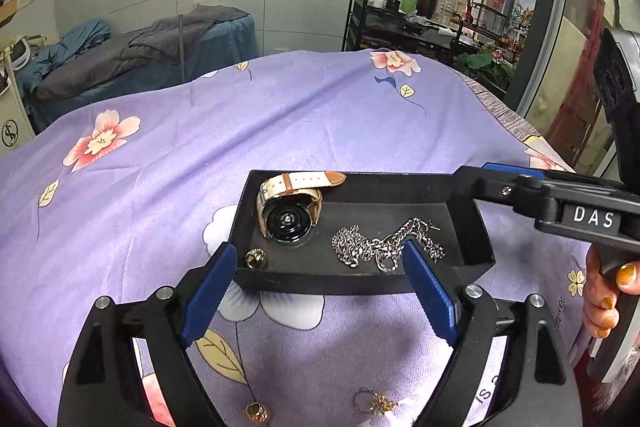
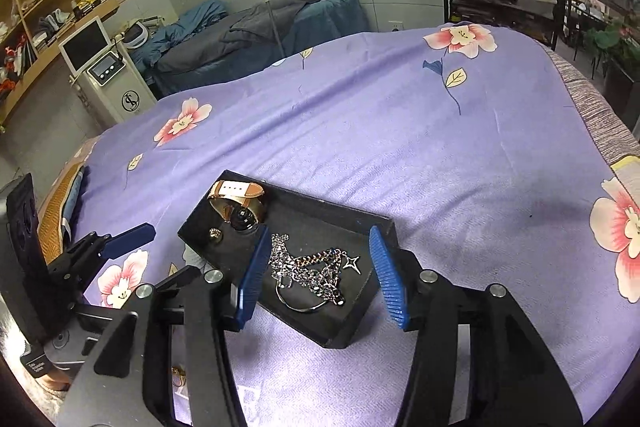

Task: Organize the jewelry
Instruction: 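Withdraw both open tools from the box toward the remaining jewelry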

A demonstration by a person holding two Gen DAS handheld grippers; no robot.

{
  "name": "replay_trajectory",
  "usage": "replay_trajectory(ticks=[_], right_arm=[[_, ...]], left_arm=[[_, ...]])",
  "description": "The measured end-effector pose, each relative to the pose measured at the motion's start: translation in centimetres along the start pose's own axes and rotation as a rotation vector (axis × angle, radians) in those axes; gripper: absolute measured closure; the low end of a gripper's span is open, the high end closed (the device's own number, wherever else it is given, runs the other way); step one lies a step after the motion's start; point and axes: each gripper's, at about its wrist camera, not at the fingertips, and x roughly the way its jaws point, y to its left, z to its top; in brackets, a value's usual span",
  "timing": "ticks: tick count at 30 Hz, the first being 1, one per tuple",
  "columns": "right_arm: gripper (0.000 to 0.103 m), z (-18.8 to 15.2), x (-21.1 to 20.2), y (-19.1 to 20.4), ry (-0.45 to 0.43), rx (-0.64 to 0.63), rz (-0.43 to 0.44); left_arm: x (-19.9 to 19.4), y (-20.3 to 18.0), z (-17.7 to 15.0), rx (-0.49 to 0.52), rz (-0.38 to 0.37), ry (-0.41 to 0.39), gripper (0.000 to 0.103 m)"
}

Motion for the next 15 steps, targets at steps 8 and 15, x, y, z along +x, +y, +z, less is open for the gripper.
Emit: replay_trajectory(ticks=[8, 15], right_arm=[[0.051, -2.1, -2.4, 1.4, -0.009, -0.068, -0.004], [0.039, -5.0, -3.6, 2.9, 0.014, -0.122, 0.012]], left_arm=[[-1.6, 1.3, -2.2, -0.051, 0.004, 0.024, 0.008], [-2.5, 1.9, -4.2, -0.058, 0.005, 0.054, 0.007]])
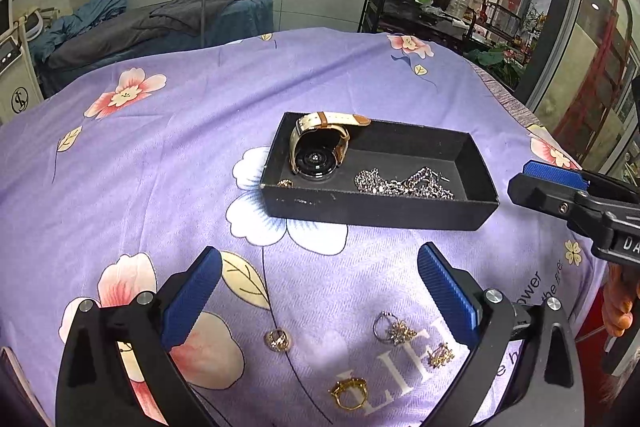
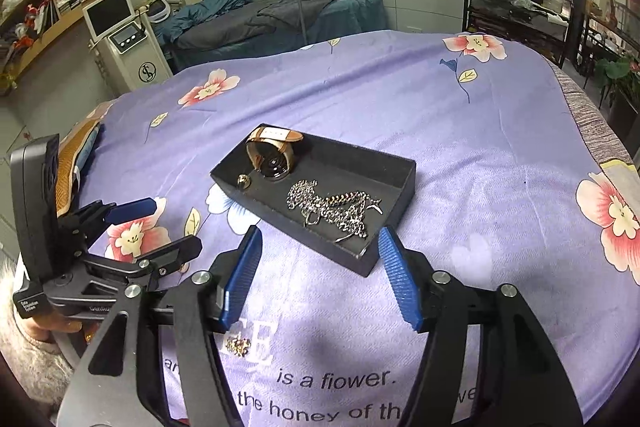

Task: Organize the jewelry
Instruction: 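Withdraw both open tools from the box toward the remaining jewelry, then grasp the large gold ring with the left tool while the right tool grasps the gold earrings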

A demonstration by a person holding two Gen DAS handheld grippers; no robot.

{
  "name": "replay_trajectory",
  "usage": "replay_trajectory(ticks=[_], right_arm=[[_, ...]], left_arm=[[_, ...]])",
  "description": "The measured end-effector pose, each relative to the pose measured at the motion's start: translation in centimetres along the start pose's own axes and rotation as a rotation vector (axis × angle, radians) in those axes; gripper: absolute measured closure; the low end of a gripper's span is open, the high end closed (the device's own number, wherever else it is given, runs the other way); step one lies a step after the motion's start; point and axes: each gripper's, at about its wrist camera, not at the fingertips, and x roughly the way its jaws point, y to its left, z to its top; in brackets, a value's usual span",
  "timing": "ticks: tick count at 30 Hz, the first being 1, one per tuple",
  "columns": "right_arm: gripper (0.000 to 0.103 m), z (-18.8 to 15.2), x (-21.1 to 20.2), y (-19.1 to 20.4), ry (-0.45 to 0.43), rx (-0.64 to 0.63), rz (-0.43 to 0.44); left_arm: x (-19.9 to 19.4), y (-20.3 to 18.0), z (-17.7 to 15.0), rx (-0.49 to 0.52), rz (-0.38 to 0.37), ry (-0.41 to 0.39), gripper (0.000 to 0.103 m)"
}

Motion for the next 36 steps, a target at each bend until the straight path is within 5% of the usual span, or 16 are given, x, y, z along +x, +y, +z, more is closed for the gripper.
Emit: replay_trajectory(ticks=[23, 31, 35, 36], right_arm=[[0.037, -7.2, 1.5, 2.7, 0.116, -0.127, -0.008], [0.039, -8.5, 1.8, 4.9, 0.127, -0.216, 0.029], [0.048, -8.9, 1.9, 6.3, 0.123, -0.274, 0.046], [0.057, -9.0, 2.1, 6.6, 0.125, -0.285, 0.051]], left_arm=[[-1.3, 1.7, -6.0, -0.013, -0.012, 0.056, 0.008], [-2.0, 1.2, -7.2, 0.008, -0.052, 0.043, 0.033], [-1.8, 0.2, -7.4, 0.039, -0.084, 0.053, 0.041], [-1.8, 0.0, -7.5, 0.047, -0.086, 0.058, 0.044]])
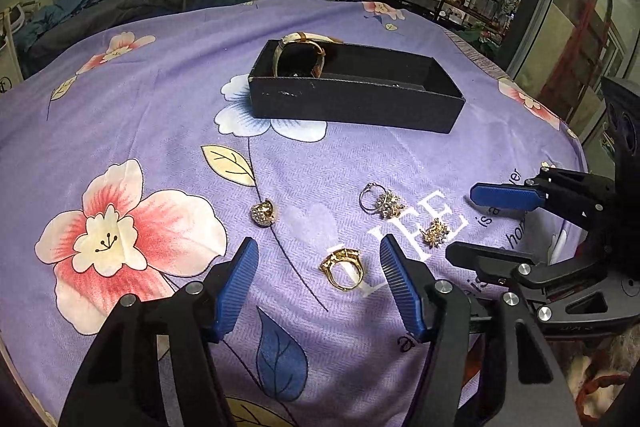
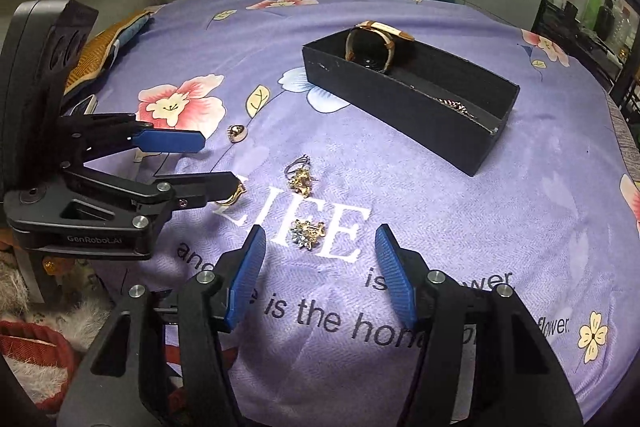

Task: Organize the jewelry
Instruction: 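Grasp the large gold ring with the left tool while the right tool grasps the gold earrings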

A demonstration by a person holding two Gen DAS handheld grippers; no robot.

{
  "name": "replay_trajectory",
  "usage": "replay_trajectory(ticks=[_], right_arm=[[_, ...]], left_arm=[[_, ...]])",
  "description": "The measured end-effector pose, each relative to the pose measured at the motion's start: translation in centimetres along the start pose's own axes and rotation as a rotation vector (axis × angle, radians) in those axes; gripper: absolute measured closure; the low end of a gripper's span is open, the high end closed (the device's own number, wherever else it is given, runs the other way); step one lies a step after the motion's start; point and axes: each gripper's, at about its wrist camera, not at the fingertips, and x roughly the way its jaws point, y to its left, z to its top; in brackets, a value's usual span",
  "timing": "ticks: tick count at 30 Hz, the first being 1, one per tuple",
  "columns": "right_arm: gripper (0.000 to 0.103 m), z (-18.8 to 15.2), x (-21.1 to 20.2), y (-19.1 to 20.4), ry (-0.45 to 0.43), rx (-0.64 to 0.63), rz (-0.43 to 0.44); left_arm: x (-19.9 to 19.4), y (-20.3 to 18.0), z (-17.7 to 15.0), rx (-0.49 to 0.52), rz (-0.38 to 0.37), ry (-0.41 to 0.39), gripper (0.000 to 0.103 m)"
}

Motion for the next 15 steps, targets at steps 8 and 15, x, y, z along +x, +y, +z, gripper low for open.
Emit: replay_trajectory(ticks=[8, 15], right_arm=[[0.064, 0.0, 1.3, 0.5, 0.018, -0.021, 0.007], [0.077, 0.5, 2.2, 1.1, 0.014, -0.037, -0.020]], left_arm=[[1.4, -1.0, -1.0, 0.049, 0.028, 0.037, 0.054], [1.3, -1.0, -1.1, 0.045, 0.039, 0.028, 0.062]])
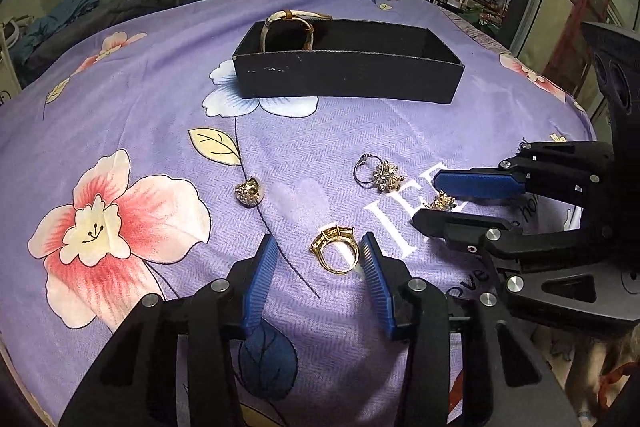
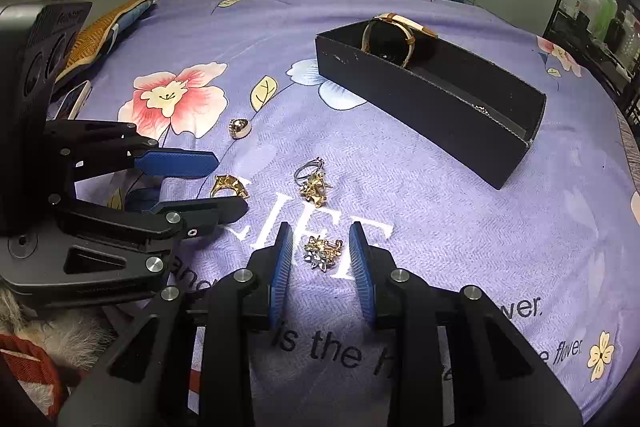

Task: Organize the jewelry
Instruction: 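Grasp the large gold ring with the left tool while the right tool grasps the gold earrings, then lower the gold ring and earrings into the black box and open both tools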

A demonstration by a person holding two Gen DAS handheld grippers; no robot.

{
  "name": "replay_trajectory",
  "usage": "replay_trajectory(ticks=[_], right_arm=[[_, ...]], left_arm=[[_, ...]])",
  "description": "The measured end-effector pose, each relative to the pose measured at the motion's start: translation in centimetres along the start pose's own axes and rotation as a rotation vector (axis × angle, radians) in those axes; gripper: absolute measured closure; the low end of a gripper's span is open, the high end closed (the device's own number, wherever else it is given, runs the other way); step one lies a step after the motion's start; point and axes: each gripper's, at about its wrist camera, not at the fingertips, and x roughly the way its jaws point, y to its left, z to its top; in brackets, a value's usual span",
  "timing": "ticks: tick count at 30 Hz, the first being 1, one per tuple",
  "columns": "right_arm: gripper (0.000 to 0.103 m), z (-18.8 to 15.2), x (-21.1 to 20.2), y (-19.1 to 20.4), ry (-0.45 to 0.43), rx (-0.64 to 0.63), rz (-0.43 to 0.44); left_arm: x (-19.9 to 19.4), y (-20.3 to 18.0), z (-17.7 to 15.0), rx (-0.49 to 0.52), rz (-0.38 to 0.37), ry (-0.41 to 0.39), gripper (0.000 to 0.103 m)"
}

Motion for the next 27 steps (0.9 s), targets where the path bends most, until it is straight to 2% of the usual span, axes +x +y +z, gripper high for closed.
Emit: replay_trajectory(ticks=[6, 27], right_arm=[[0.083, -0.1, 0.1, 0.1, -0.002, -0.007, -0.010], [0.083, 0.3, -1.3, -1.6, 0.000, 0.089, 0.020]], left_arm=[[0.0, -0.9, -0.1, 0.033, 0.012, -0.008, 0.078], [-0.2, -0.8, 0.7, 0.014, -0.006, -0.014, 0.078]])
